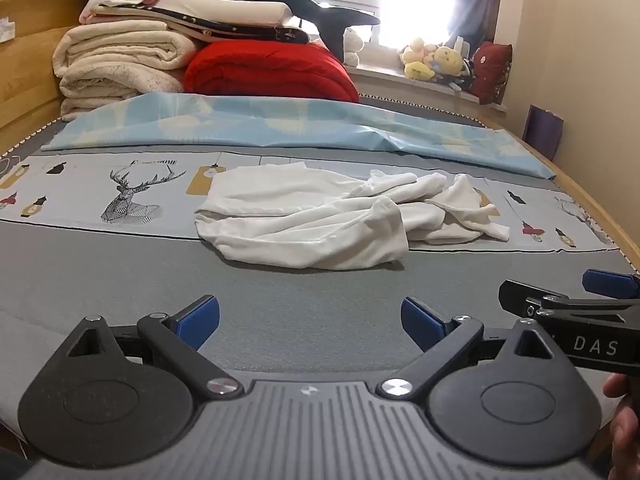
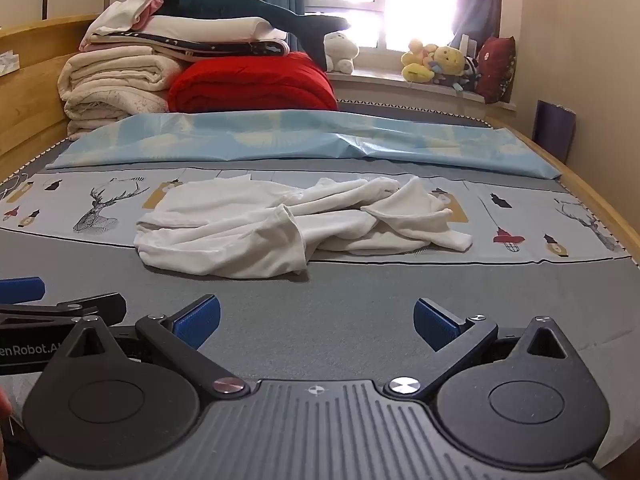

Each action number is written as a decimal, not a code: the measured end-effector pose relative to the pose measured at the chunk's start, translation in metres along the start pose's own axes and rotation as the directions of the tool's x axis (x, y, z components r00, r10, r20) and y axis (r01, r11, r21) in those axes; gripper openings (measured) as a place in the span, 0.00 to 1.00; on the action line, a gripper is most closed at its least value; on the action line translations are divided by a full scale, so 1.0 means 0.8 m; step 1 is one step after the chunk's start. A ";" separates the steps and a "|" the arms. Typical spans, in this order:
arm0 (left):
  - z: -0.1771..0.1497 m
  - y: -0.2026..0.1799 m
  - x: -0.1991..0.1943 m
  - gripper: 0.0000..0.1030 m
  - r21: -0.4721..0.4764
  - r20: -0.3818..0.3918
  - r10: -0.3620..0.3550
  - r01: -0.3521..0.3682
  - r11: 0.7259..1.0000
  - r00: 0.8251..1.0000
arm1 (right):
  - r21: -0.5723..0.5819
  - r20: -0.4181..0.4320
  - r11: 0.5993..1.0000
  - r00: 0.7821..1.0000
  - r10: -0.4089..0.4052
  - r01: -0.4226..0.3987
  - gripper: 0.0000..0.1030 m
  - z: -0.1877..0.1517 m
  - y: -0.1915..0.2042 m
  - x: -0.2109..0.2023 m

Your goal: Fold small clothes

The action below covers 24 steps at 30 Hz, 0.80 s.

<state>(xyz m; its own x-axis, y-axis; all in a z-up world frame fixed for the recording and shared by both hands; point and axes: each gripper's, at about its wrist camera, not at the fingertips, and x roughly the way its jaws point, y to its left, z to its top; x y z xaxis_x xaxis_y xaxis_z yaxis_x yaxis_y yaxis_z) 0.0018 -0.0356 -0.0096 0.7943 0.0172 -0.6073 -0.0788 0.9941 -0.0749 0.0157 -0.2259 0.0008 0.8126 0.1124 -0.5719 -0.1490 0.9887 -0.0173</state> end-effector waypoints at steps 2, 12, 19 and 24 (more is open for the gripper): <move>0.001 0.000 0.000 0.96 0.000 -0.002 0.000 0.000 1.000 1.000 | 0.002 0.001 1.000 1.000 0.000 0.000 0.99 0.000 0.000 0.000; 0.002 0.001 -0.001 0.96 0.000 -0.003 0.001 -0.001 1.000 1.000 | 0.002 0.000 1.000 1.000 0.000 0.000 0.99 -0.001 0.000 0.000; 0.002 0.001 0.000 0.96 0.000 -0.003 0.000 0.000 1.000 1.000 | 0.002 0.000 1.000 1.000 0.000 0.000 0.99 -0.001 0.001 0.000; 0.002 0.001 -0.001 0.96 0.001 -0.003 0.001 -0.001 1.000 1.000 | 0.002 0.000 1.000 1.000 0.000 0.000 0.99 -0.001 0.001 0.000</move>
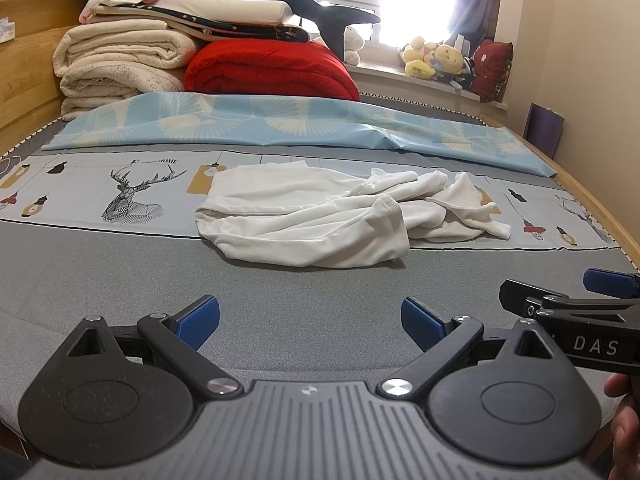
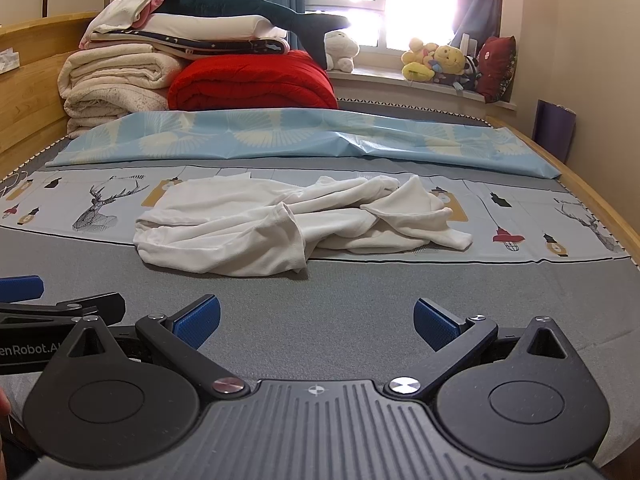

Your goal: Fold small clothes

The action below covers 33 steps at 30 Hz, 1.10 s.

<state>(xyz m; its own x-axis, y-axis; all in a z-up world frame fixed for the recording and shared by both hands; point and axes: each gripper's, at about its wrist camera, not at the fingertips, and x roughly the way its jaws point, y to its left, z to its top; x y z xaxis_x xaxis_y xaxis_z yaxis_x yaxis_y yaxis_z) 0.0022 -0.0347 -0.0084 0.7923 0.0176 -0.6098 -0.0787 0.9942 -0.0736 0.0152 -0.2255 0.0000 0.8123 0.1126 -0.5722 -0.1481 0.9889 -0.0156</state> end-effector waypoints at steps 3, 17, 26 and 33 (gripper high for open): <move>0.000 0.000 0.000 0.96 -0.001 0.001 0.001 -0.001 1.000 1.000 | 0.000 0.001 1.000 1.000 0.000 0.000 0.99 0.000 0.000 0.000; 0.000 0.004 -0.002 0.84 0.026 0.022 0.005 -0.005 1.000 1.000 | 0.090 0.043 0.996 0.999 0.012 -0.016 0.93 0.014 -0.019 -0.003; 0.004 -0.003 0.012 0.15 0.062 -0.018 -0.029 0.030 0.998 0.999 | 0.139 0.146 0.989 0.989 0.018 -0.039 0.36 0.069 -0.081 0.024; 0.040 -0.015 0.052 0.15 0.069 -0.064 -0.097 0.101 0.992 0.993 | 0.190 0.038 0.982 0.999 -0.016 0.009 0.28 0.044 -0.098 0.070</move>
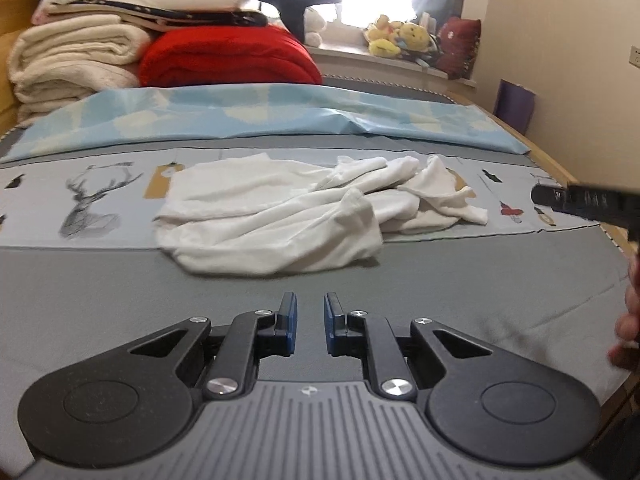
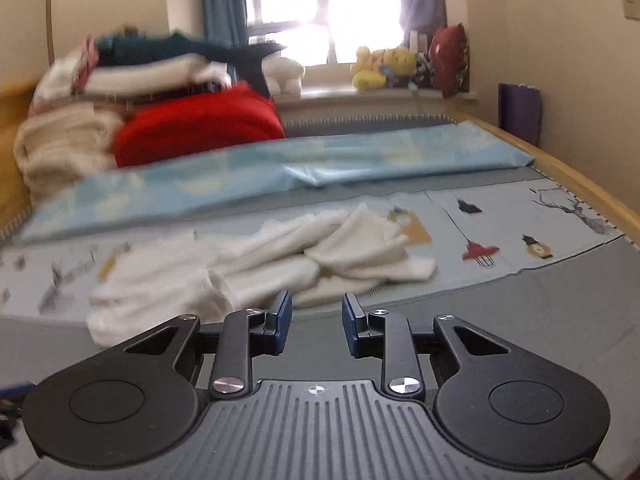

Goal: Fold small clothes
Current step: 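Reach both tools toward the white T-shirt and close the left tool on its hem, then pull the shirt hem with the left tool while the right tool grasps another hem edge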

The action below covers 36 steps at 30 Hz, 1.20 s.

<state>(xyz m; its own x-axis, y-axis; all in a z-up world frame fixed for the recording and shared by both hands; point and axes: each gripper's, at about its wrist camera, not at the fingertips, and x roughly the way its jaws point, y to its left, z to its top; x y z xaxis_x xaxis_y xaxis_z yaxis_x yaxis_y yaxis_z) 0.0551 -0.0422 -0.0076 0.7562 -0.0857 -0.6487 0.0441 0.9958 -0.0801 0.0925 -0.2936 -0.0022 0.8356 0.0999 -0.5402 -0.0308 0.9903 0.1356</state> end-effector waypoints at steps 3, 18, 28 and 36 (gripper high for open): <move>0.036 -0.012 0.038 0.15 0.030 0.009 0.000 0.000 1.000 1.000 | -0.006 0.007 1.000 1.000 0.015 -0.015 0.28 0.007 -0.003 0.007; 0.126 -0.061 0.278 0.17 -0.005 -0.178 0.026 -0.027 1.000 0.984 | 0.062 -0.079 0.997 0.996 -0.030 0.035 0.28 0.032 -0.060 0.024; 0.058 0.023 0.144 0.04 0.246 -0.210 -0.063 0.115 0.962 0.976 | 0.060 -0.074 0.998 0.997 -0.021 0.026 0.13 0.036 -0.063 0.022; -0.027 0.142 0.014 0.04 0.270 -0.326 -0.167 0.261 0.927 0.931 | 0.022 -0.079 0.999 0.996 -0.035 0.037 0.13 0.019 -0.043 0.010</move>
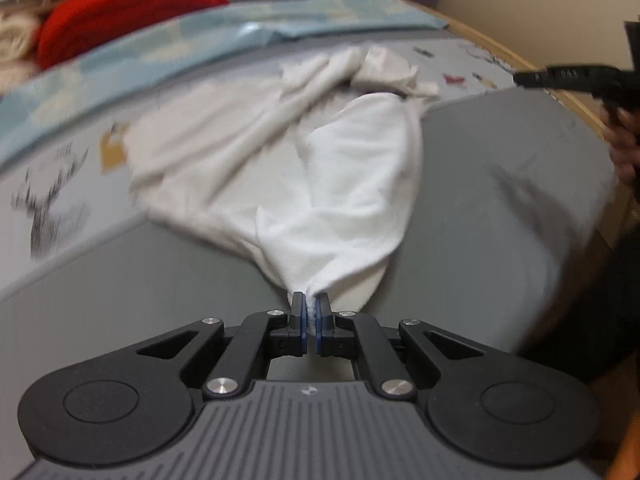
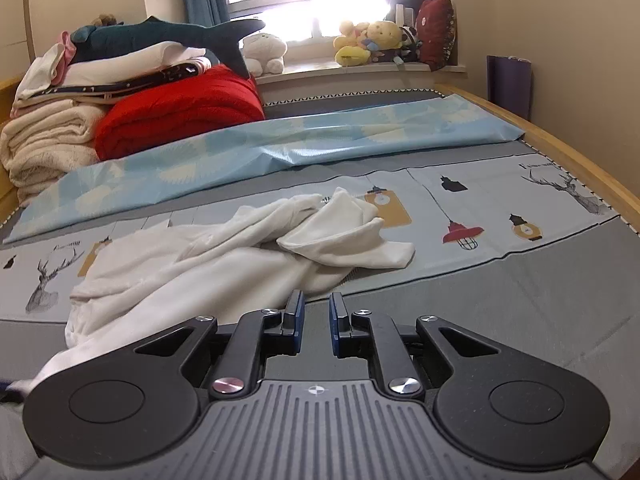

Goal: Fold small clothes
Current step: 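Pull the shirt hem with the left tool while the right tool grasps another hem edge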

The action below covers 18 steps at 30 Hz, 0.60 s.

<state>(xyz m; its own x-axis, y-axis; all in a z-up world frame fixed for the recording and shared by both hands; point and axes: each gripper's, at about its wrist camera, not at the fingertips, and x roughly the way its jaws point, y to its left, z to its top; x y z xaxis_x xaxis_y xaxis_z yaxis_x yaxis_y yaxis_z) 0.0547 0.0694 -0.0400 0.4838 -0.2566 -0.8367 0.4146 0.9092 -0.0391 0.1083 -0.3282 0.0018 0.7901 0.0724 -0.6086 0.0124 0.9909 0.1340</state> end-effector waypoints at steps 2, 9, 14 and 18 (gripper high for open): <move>-0.031 0.019 -0.006 0.04 -0.014 -0.050 -0.006 0.006 1.000 0.999 | -0.003 -0.002 1.000 1.000 -0.004 0.004 0.13 -0.005 0.004 -0.003; -0.095 0.093 -0.002 0.04 -0.167 -0.210 -0.063 0.028 0.986 0.976 | -0.034 -0.037 0.999 0.999 -0.012 0.011 0.13 -0.017 0.009 0.008; -0.087 0.133 -0.021 0.07 -0.356 -0.064 -0.111 0.082 0.931 0.992 | -0.039 -0.128 0.999 0.992 -0.010 0.005 0.14 -0.024 0.010 0.049; -0.063 0.122 -0.005 0.07 -0.387 -0.052 -0.137 0.107 0.916 0.989 | -0.055 -0.187 0.998 0.982 -0.031 0.021 0.14 -0.027 0.014 0.092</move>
<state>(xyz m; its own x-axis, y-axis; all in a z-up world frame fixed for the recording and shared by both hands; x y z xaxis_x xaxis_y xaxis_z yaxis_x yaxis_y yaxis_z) 0.0544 0.1752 -0.0678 0.3818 -0.3614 -0.8506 0.1330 0.9323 -0.3364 0.1534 -0.3091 -0.0580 0.6611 0.0619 -0.7477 -0.0053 0.9970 0.0778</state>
